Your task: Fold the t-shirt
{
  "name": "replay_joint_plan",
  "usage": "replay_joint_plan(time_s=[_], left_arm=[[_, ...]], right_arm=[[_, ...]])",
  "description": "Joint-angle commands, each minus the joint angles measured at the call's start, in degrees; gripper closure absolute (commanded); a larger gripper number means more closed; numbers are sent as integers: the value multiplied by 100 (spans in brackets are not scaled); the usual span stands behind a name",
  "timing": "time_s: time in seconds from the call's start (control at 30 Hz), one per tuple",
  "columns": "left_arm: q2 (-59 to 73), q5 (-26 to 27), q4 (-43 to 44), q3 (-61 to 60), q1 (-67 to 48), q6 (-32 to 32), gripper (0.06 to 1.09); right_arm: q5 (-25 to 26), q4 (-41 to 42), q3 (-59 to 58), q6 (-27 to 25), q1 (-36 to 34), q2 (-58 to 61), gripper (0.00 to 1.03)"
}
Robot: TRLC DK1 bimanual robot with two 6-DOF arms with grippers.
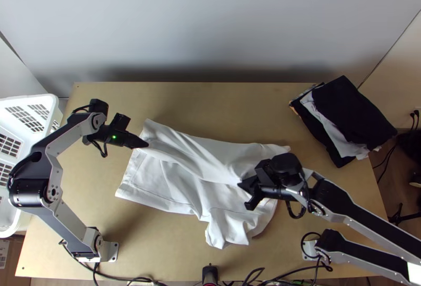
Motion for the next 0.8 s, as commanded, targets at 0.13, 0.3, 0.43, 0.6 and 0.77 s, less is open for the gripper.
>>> replay_joint_plan(time_s=[0.13,0.3,0.43,0.6,0.77], left_arm=[[-370,19,-233,12,49,176,105],[-449,37,-260,55,41,176,105],[-449,37,-330,117,49,176,105],[-440,37,-725,143,58,528,105],[-396,37,-734,135,146,554,105]], right_arm=[[-820,3,37,639,190,538,100],[-1426,-454,274,735,190,969,100],[-1717,-691,380,841,181,1399,100],[-2042,-814,503,1052,102,1918,98],[-2209,-1051,591,964,-74,2164,29]])
